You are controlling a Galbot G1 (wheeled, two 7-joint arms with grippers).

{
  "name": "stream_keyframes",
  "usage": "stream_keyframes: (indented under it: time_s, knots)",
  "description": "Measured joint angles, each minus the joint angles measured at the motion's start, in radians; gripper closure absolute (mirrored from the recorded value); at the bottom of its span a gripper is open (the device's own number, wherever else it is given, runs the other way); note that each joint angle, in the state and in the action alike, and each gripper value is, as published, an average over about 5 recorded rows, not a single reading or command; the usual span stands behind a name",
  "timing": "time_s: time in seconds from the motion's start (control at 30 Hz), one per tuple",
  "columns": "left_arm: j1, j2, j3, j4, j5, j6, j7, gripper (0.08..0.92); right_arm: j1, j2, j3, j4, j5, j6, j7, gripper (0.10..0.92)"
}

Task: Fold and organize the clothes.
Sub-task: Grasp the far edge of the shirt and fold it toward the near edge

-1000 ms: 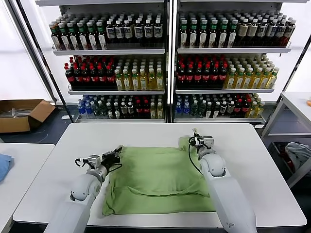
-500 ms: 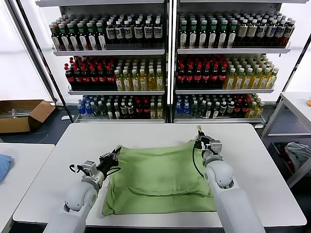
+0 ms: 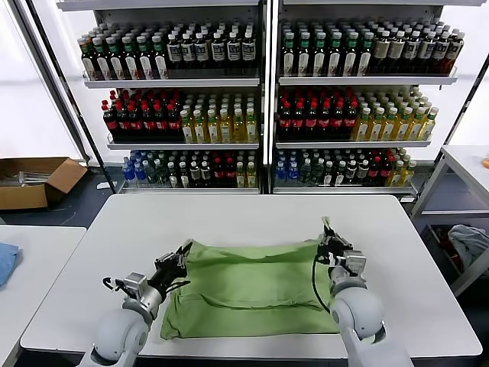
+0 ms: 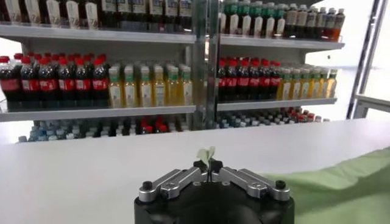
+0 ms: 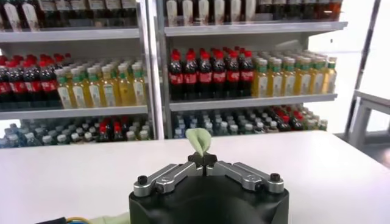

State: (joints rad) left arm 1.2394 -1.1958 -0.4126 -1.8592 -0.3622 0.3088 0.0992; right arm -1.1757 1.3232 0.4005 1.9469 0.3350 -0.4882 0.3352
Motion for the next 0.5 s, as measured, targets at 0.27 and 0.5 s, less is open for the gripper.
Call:
stream_keyframes:
  time_s: [0.27,0.5]
  knots:
    - [0.081,-0.015,0.0,-0.034,0.045,-0.014,0.008,0.91,-0.12,0.002,0.044,0.075,-0.005,-0.014,0.024,0.918]
    - [0.136,-0.025,-0.002,-0.058,0.081,-0.024,0.012,0.91,-0.205,0.013,0.055,0.091,-0.017,-0.012,0.04,0.918]
